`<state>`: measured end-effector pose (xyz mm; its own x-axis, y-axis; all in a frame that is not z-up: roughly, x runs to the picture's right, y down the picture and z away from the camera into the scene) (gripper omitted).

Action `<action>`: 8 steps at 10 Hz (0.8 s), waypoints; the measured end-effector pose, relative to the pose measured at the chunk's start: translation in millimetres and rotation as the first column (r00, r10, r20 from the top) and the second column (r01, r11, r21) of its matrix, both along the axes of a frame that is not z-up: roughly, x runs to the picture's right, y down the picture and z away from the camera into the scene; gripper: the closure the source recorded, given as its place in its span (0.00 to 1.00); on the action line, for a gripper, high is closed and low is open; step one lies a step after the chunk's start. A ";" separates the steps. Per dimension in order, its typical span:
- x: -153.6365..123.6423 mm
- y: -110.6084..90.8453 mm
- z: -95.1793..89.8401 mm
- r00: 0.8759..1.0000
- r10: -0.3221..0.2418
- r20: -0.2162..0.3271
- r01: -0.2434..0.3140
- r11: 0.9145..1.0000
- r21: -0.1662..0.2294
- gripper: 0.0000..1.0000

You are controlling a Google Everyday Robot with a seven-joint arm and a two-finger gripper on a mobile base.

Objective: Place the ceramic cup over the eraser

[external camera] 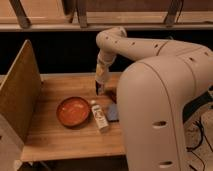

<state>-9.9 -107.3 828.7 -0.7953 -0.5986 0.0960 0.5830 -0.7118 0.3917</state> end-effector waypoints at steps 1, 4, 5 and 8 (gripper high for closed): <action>-4.6 1.5 8.2 1.000 -0.005 0.015 0.006 1.000 -0.008 1.00; -16.5 20.7 45.4 0.997 0.013 0.079 -0.009 0.998 -0.058 1.00; -20.0 30.6 58.6 0.995 0.023 0.099 -0.015 0.997 -0.080 1.00; -29.2 61.4 97.0 0.990 0.036 0.137 -0.015 0.988 -0.151 1.00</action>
